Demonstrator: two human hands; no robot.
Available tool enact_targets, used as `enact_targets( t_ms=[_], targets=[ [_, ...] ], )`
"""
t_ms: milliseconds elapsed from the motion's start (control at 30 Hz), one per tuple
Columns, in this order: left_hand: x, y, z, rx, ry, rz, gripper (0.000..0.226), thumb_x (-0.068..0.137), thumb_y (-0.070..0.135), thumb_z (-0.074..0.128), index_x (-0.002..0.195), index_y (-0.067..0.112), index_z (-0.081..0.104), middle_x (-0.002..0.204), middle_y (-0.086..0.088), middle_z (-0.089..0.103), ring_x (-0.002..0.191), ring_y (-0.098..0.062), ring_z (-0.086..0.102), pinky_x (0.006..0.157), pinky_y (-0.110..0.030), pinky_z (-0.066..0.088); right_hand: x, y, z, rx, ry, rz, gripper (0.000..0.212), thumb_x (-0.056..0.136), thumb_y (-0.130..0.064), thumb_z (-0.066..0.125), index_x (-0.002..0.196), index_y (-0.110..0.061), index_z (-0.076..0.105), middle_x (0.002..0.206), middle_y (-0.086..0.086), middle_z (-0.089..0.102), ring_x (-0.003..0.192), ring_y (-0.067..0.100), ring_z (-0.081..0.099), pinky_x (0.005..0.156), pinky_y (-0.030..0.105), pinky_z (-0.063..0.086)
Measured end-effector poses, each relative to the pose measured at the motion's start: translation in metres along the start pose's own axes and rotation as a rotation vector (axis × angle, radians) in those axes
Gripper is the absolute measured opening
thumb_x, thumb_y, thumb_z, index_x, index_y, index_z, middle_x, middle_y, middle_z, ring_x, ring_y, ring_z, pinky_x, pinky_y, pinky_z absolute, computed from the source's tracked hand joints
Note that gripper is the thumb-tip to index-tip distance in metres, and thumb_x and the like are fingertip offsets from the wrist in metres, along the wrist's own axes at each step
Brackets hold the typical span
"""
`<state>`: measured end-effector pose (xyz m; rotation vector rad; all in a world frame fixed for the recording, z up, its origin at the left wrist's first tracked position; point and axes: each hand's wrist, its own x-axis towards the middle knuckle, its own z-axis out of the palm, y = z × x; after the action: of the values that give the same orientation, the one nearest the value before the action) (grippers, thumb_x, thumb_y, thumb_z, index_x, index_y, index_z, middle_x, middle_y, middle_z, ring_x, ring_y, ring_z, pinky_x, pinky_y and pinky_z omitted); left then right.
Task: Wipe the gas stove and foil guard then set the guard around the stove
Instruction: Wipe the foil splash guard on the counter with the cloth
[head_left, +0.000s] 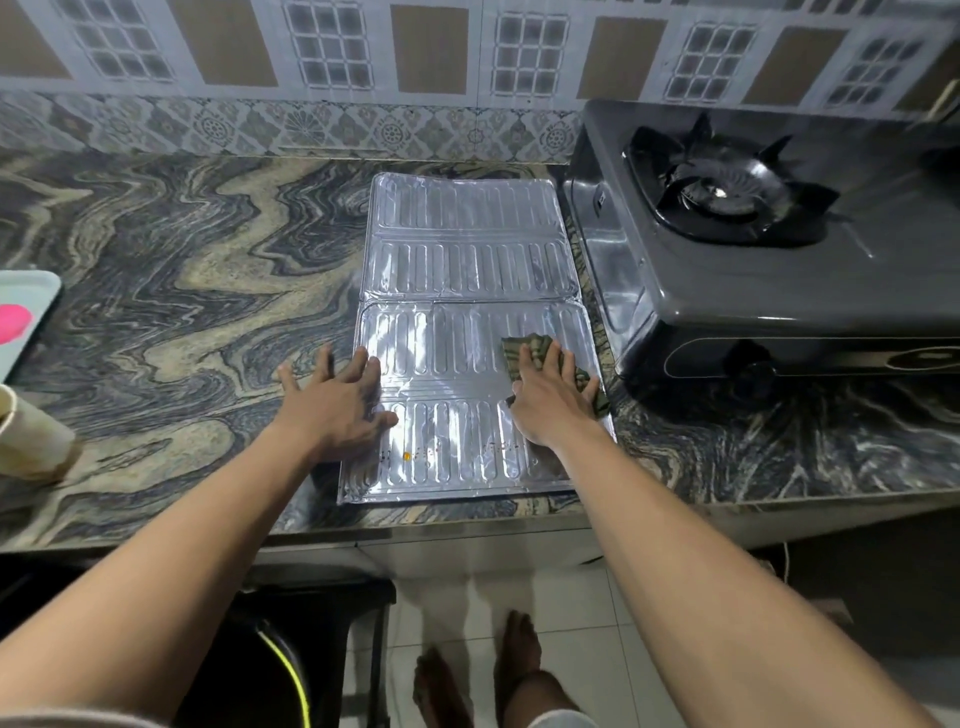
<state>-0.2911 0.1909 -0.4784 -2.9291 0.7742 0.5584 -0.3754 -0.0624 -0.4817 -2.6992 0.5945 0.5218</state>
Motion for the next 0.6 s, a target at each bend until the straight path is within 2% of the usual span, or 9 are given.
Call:
enact_targets(
  t_ms=[300, 600],
  targets=[
    [0.002, 0.005, -0.004, -0.044, -0.025, -0.008, 0.087, 0.094, 0.066, 0.041, 0.159, 0.024, 0.000, 0.164, 0.005, -0.011, 0.149, -0.038, -0.013, 0.108, -0.076, -0.006, -0.024, 0.008, 0.022, -0.027, 0.063, -0.026, 0.059, 0.107, -0.038, 0.022, 0.157, -0.035, -0.007, 0.164, 0.006, -0.023, 0.150, 0.027, -0.023, 0.117, 0.063, -0.011],
    [-0.011, -0.011, 0.007, -0.036, 0.044, 0.090, 0.086, 0.094, 0.070, 0.030, 0.159, 0.024, -0.002, 0.163, 0.003, -0.014, 0.149, -0.032, -0.016, 0.113, -0.070, -0.006, -0.028, 0.012, 0.018, -0.060, 0.013, -0.038, 0.060, 0.106, -0.044, 0.017, 0.156, -0.035, -0.014, 0.162, 0.004, -0.028, 0.148, 0.025, -0.028, 0.117, 0.061, -0.013]
  ],
)
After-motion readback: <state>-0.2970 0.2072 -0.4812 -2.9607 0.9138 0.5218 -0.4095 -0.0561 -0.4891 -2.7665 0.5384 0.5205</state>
